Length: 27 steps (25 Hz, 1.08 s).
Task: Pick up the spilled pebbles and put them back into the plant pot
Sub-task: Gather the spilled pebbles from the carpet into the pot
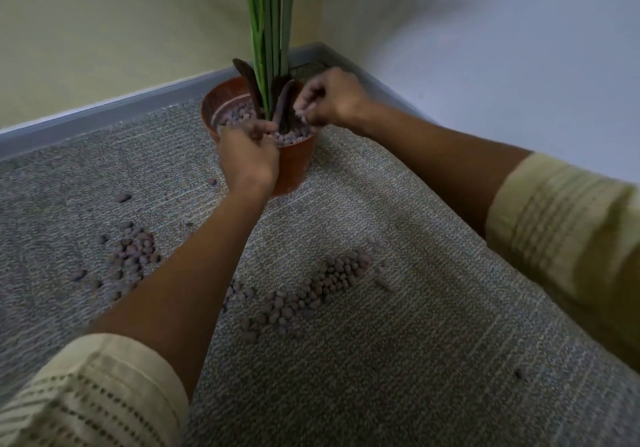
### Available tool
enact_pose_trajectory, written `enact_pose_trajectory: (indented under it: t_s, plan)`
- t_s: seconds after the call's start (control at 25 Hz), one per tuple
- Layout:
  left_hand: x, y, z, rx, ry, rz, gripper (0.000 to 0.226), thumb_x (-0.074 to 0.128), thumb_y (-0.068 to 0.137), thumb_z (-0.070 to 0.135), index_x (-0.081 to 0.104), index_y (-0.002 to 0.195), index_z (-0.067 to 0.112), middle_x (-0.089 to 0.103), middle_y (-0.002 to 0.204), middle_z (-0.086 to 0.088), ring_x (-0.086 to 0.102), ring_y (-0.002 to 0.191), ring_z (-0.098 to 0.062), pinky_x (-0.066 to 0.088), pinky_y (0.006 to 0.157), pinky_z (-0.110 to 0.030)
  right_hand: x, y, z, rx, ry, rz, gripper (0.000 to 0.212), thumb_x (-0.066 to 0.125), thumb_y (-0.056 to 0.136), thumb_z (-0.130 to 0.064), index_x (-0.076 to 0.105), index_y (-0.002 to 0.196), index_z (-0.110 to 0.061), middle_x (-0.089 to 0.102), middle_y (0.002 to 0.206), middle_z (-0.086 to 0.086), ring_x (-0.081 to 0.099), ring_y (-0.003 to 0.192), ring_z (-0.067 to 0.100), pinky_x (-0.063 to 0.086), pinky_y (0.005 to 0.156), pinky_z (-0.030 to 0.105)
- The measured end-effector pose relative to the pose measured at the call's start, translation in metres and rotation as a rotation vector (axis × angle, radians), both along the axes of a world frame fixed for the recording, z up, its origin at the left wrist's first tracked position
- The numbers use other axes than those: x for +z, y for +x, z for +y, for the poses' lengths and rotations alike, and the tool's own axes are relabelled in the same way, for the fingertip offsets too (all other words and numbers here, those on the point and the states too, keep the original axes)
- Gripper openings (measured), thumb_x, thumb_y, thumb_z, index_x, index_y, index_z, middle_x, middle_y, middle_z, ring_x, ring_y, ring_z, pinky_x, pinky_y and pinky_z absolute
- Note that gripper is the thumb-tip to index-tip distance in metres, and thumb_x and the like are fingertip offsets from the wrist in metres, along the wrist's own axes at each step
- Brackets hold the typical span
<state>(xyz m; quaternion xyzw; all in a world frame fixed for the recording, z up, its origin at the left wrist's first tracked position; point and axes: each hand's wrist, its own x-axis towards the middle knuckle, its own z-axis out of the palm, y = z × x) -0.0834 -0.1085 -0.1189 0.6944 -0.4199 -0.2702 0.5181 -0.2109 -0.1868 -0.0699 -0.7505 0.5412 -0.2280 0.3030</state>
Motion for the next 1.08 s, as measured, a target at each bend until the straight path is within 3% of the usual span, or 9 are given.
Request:
enact_pose_trajectory:
  t_s: [0.12, 0.28, 0.36, 0.48, 0.56, 0.68, 0.88, 1.0, 1.08]
  plan:
    - [-0.018, -0.004, 0.019, -0.015, 0.001, -0.05, 0.025, 0.051, 0.083, 0.003, 0.071, 0.091, 0.017, 0.073, 0.095, -0.01, 0.068, 0.089, -0.026, 0.056, 0.085, -0.04, -0.001, 0.0, 0.002, 0.026, -0.097, 0.087, 0.023, 0.072, 0.076, -0.005, 0.071, 0.098, -0.008, 0.072, 0.099, 0.005, 0.066, 0.087, 0.011, 0.055, 0.084, 0.025]
    - [-0.051, -0.018, 0.052, -0.126, 0.052, -0.173, 0.027, 0.05, 0.085, 0.003, 0.071, 0.096, 0.015, 0.072, 0.096, -0.011, 0.064, 0.08, -0.022, 0.05, 0.074, -0.029, -0.038, -0.075, 0.065, -0.083, 0.015, -0.069, 0.014, 0.066, 0.083, -0.01, 0.068, 0.093, -0.001, 0.069, 0.083, 0.006, 0.064, 0.071, 0.012, 0.056, 0.07, 0.025]
    - [-0.067, -0.026, 0.062, -0.213, 0.093, -0.25, 0.026, 0.049, 0.086, 0.004, 0.07, 0.097, 0.015, 0.069, 0.096, -0.013, 0.063, 0.078, -0.023, 0.047, 0.071, -0.027, -0.071, -0.131, 0.116, -0.166, 0.177, 0.112, 0.013, 0.067, 0.082, -0.01, 0.068, 0.081, 0.002, 0.069, 0.076, 0.011, 0.062, 0.068, 0.017, 0.052, 0.069, 0.031]
    - [-0.078, -0.044, 0.073, -0.329, 0.138, -0.301, 0.021, 0.051, 0.085, 0.008, 0.068, 0.095, 0.017, 0.067, 0.098, -0.016, 0.066, 0.086, -0.03, 0.054, 0.082, -0.036, -0.096, -0.202, 0.18, -0.268, 0.388, 0.253, 0.025, 0.071, 0.075, 0.001, 0.064, 0.06, -0.018, 0.064, 0.064, -0.005, 0.059, 0.06, 0.005, 0.046, 0.067, 0.023]
    - [-0.082, -0.055, 0.08, -0.393, 0.152, -0.362, 0.02, 0.052, 0.085, 0.009, 0.067, 0.096, 0.016, 0.065, 0.101, -0.017, 0.065, 0.088, -0.032, 0.053, 0.086, -0.041, -0.1, -0.238, 0.207, -0.288, 0.477, 0.369, 0.025, 0.07, 0.076, -0.002, 0.063, 0.063, -0.022, 0.063, 0.064, -0.008, 0.058, 0.058, -0.001, 0.045, 0.06, 0.012]
    - [-0.084, -0.068, 0.092, -0.472, 0.156, -0.542, 0.021, 0.053, 0.086, 0.009, 0.066, 0.103, 0.011, 0.058, 0.105, -0.019, 0.061, 0.09, -0.036, 0.049, 0.085, -0.04, -0.113, -0.276, 0.251, -0.258, 0.694, 0.59, 0.021, 0.071, 0.076, -0.013, 0.059, 0.068, -0.027, 0.062, 0.07, -0.007, 0.057, 0.061, 0.003, 0.043, 0.056, 0.01]
    - [-0.083, -0.06, 0.108, -0.514, 0.197, -0.596, 0.023, 0.054, 0.085, 0.008, 0.064, 0.105, 0.011, 0.056, 0.106, -0.018, 0.061, 0.09, -0.035, 0.049, 0.081, -0.039, -0.124, -0.274, 0.278, -0.456, 0.607, 0.333, 0.024, 0.066, 0.07, 0.009, 0.063, 0.064, -0.014, 0.069, 0.063, 0.01, 0.07, 0.06, 0.025, 0.054, 0.056, 0.025]
    - [-0.083, -0.049, 0.112, -0.495, 0.232, -0.594, 0.023, 0.054, 0.085, 0.009, 0.064, 0.106, 0.012, 0.055, 0.106, -0.017, 0.061, 0.09, -0.034, 0.049, 0.082, -0.038, -0.117, -0.253, 0.261, -0.457, 0.551, 0.217, 0.017, 0.064, 0.075, 0.008, 0.068, 0.069, -0.007, 0.068, 0.059, 0.006, 0.064, 0.045, 0.009, 0.053, 0.049, 0.018]
    - [-0.085, -0.04, 0.111, -0.492, 0.259, -0.59, 0.023, 0.054, 0.086, 0.01, 0.064, 0.107, 0.012, 0.055, 0.106, -0.016, 0.061, 0.091, -0.033, 0.049, 0.084, -0.038, -0.122, -0.23, 0.242, -0.458, 0.554, 0.095, 0.01, 0.065, 0.081, 0.002, 0.069, 0.076, -0.006, 0.07, 0.064, 0.009, 0.065, 0.049, 0.012, 0.058, 0.055, 0.026]
